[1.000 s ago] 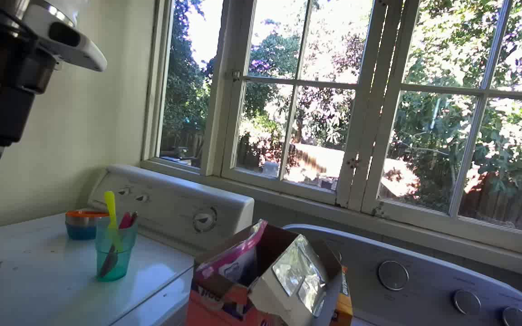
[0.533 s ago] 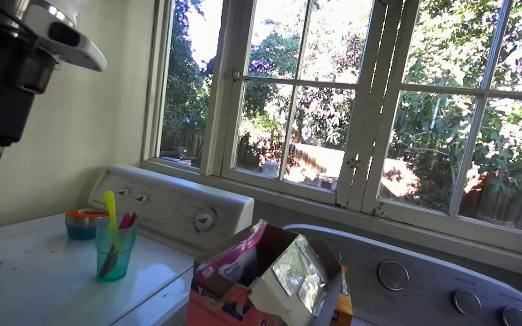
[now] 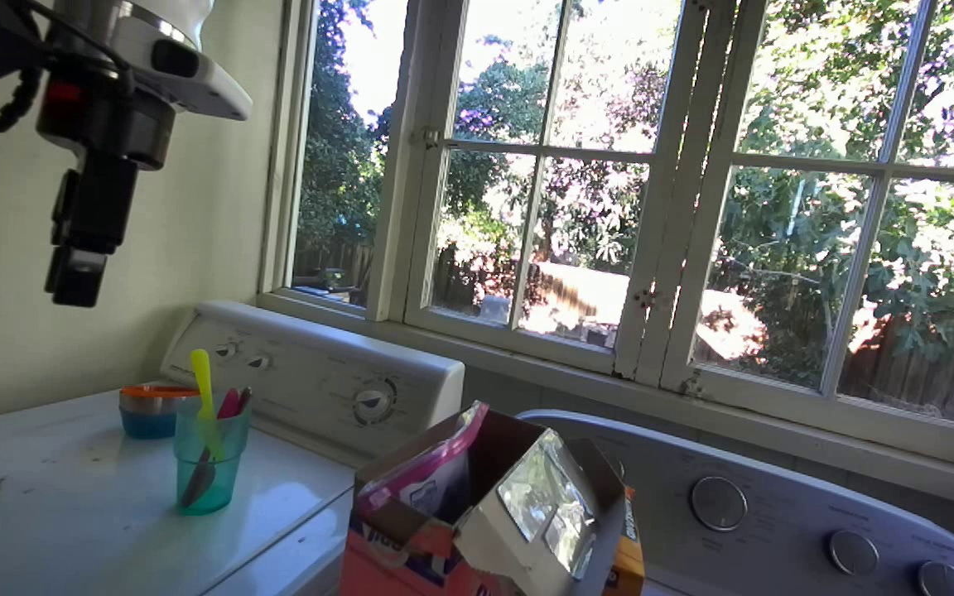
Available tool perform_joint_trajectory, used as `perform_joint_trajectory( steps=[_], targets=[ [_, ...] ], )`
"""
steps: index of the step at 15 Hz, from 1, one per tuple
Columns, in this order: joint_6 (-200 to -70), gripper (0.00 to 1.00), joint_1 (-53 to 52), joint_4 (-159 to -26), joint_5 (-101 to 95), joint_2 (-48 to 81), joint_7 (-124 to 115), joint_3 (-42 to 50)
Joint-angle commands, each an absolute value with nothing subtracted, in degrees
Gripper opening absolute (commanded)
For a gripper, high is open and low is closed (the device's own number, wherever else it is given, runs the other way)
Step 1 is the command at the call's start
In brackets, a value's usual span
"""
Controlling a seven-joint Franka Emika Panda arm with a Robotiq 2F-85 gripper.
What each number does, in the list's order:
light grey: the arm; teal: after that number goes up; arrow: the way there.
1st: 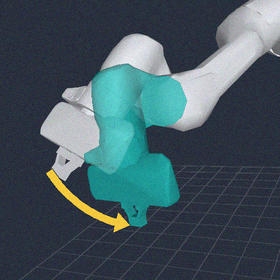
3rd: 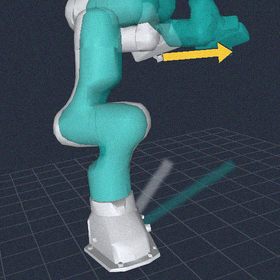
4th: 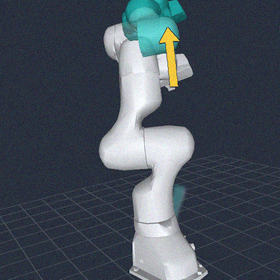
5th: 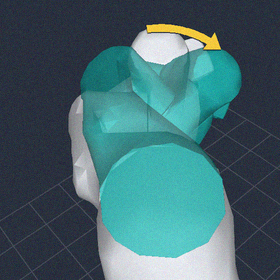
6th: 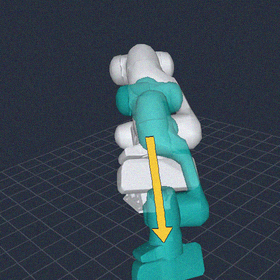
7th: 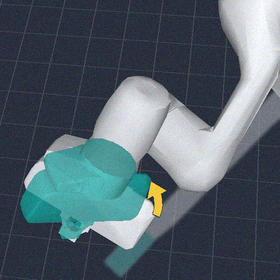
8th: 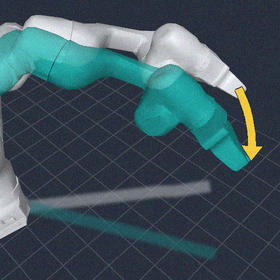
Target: Move the cup to the left then put the orange box on the machine on the left.
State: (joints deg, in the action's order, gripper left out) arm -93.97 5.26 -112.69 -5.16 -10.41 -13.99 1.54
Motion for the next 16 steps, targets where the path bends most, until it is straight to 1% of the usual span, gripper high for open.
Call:
perform_joint_trajectory(
  steps=[1,5,6,7,10,13,16],
  targets=[
    [-93.7,1.00,4.4,-105.7,-5.9,-2.6,-22.6,0.3],
    [-93.2,1.00,2.4,-100.8,-6.8,4.1,-30.6,-0.6],
    [-92.3,1.00,2.0,-100.1,-6.8,4.8,-28.4,-0.5],
    [-94.0,1.00,2.2,-103.2,-5.5,2.0,-27.9,0.2],
    [-93.9,1.00,1.4,-101.4,-5.7,4.5,-27.9,0.2],
    [-101.7,1.00,0.9,-101.1,-10.4,5.5,-27.5,0.1],
    [-110.4,1.00,1.0,-99.0,-7.2,8.7,-22.5,0.0]
  ],
)
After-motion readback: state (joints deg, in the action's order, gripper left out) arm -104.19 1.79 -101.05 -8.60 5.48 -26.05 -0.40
